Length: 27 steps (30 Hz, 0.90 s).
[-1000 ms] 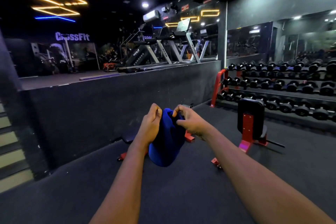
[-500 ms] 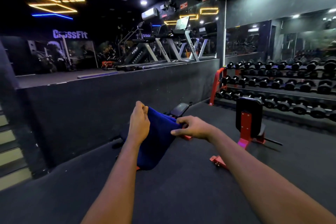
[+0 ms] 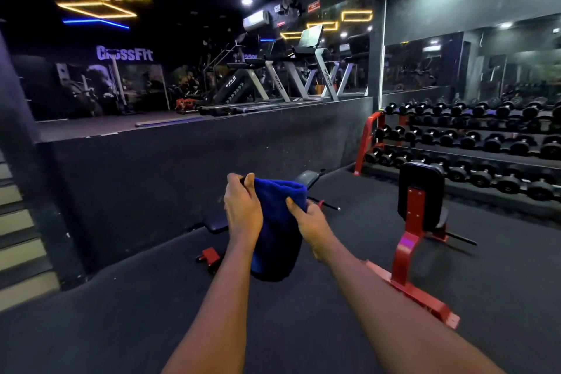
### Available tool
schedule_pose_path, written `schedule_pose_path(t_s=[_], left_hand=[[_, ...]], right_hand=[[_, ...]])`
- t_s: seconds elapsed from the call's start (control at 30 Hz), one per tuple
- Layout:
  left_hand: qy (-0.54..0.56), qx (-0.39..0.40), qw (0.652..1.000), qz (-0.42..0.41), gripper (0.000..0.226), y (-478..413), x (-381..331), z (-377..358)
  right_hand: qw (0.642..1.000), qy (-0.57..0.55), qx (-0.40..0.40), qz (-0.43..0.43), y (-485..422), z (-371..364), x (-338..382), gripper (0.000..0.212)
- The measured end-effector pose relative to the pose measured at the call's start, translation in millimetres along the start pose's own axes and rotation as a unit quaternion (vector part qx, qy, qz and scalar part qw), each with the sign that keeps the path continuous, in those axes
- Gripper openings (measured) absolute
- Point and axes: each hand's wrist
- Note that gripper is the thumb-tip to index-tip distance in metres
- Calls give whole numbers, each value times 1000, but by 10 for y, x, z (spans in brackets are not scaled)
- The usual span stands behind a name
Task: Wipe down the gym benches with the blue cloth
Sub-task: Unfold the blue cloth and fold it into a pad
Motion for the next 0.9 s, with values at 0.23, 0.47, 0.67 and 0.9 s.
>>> schedule_pose_path(t_s=[0.23,0.47,0.67,0.9], left_hand=[[-41,23,996,76,26,186,158,29],[-43,63,995,59,28,182,568,218],[-70,27,995,68,16,-250,1205,463],[-93,12,992,82,12,-1294,2156,895]], right_hand=[[981,164,-67,74,-222,-65,-173,20],[982,173,3,73,-358,-218,-404,25],[989,138,47,31,-743,-856,-747,27],[987,141,71,11,-1561,-2041,-1102,29]])
Point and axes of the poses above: each hand's wrist, its own y-axis away from the middle knuckle, its own z-axis out of the back of the hand, x = y × z, and after that the axes turned 4 degrees about z, right-handed
